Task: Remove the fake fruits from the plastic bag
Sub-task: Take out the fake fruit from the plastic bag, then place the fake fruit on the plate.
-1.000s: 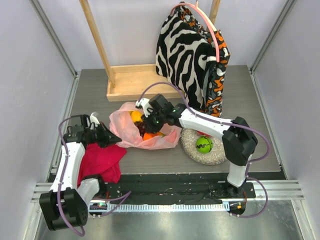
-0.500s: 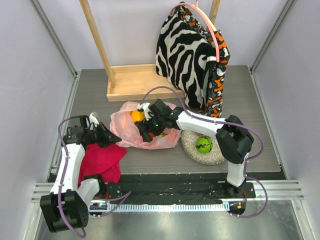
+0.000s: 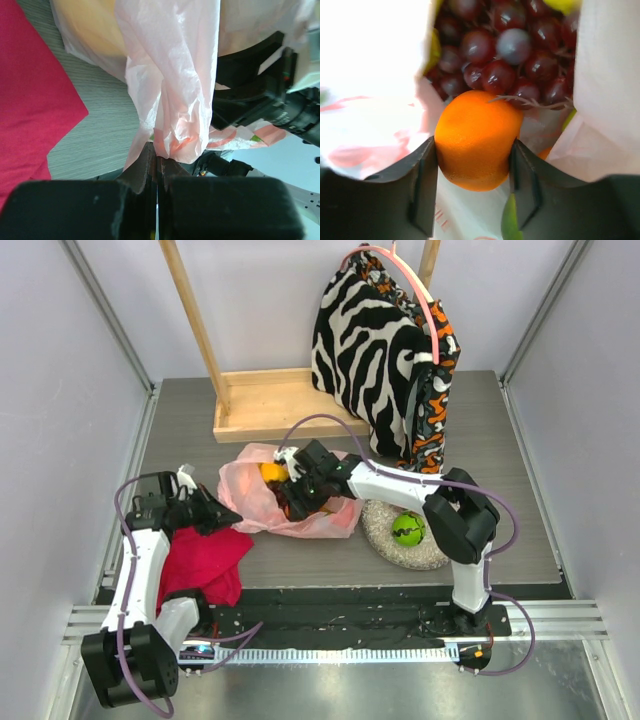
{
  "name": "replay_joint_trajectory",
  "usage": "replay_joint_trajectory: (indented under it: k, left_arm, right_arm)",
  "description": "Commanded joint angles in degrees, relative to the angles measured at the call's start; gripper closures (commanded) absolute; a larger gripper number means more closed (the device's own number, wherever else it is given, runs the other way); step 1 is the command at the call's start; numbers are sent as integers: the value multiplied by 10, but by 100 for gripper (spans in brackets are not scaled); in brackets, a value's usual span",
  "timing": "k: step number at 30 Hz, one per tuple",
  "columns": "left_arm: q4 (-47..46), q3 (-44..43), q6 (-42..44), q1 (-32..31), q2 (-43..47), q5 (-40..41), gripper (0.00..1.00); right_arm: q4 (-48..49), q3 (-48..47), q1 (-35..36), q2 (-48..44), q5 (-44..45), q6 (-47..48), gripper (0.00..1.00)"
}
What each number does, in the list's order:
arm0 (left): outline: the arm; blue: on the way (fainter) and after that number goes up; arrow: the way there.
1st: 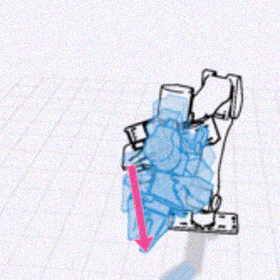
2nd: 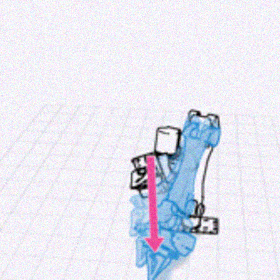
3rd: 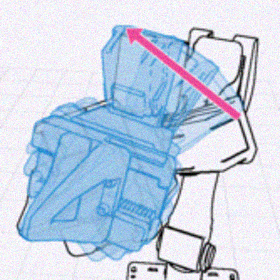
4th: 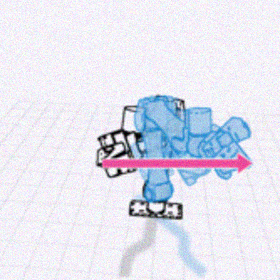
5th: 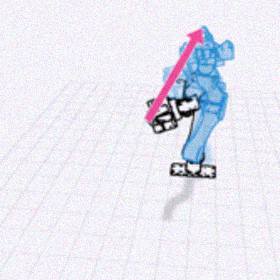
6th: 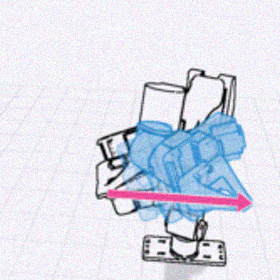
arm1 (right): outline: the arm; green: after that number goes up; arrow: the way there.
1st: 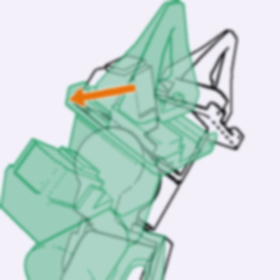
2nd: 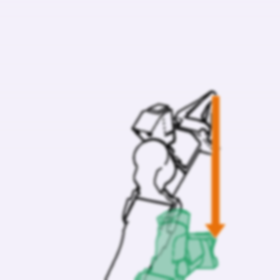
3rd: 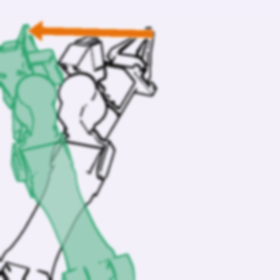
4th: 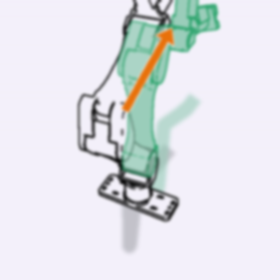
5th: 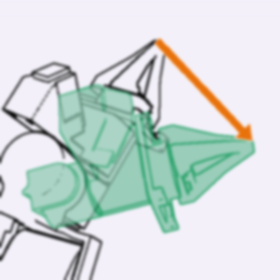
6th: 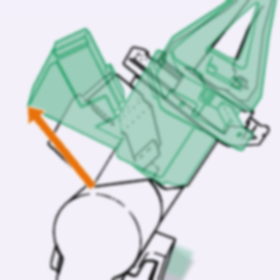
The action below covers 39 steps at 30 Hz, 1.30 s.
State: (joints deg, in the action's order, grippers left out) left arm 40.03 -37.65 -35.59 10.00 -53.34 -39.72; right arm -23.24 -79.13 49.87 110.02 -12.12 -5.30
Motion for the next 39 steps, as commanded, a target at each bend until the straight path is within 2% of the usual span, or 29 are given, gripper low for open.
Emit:
replay_joint_trajectory:
  k: [1, 8, 13, 17, 18, 20, 21, 25, 31, 39]
  left_arm:
    - [-17, -2, -1, 5, 5, -11, 100]
    - [-27, -15, -3, 5, -18, -12, 100]
    - [-25, -36, 2, 6, -38, -12, 100]
    - [-26, -52, 10, 5, -57, -9, 100]
    - [-27, -57, 11, 5, -61, -8, 100]
    - [-27, -59, 15, 5, -62, -8, 100]
    - [-27, -60, 16, 6, -65, -7, 100]
    - [-26, -57, 18, 10, -64, -5, 100]
    - [-23, -59, 17, 9, -69, -7, 100]
    - [-20, -60, 23, 14, -64, -1, 100]
  right_arm:
    - [-16, -81, 0, -65, -29, 53, 60]
    - [-29, -96, -10, -173, -127, 99, 61]
    - [-58, -66, -46, -240, -111, 119, 61]
    - [-149, -44, -148, -315, -49, 174, 61]
    - [-186, -28, -203, -347, -16, 210, 61]
    - [-217, 9, -260, -382, 6, 249, 61]
    - [-240, 22, -317, -414, 24, 286, 61]
    - [-272, 89, -402, -464, 91, 352, 62]
    - [-229, 194, -472, -447, 144, 408, 62]
    - [-120, 272, -479, -377, 128, 420, 61]
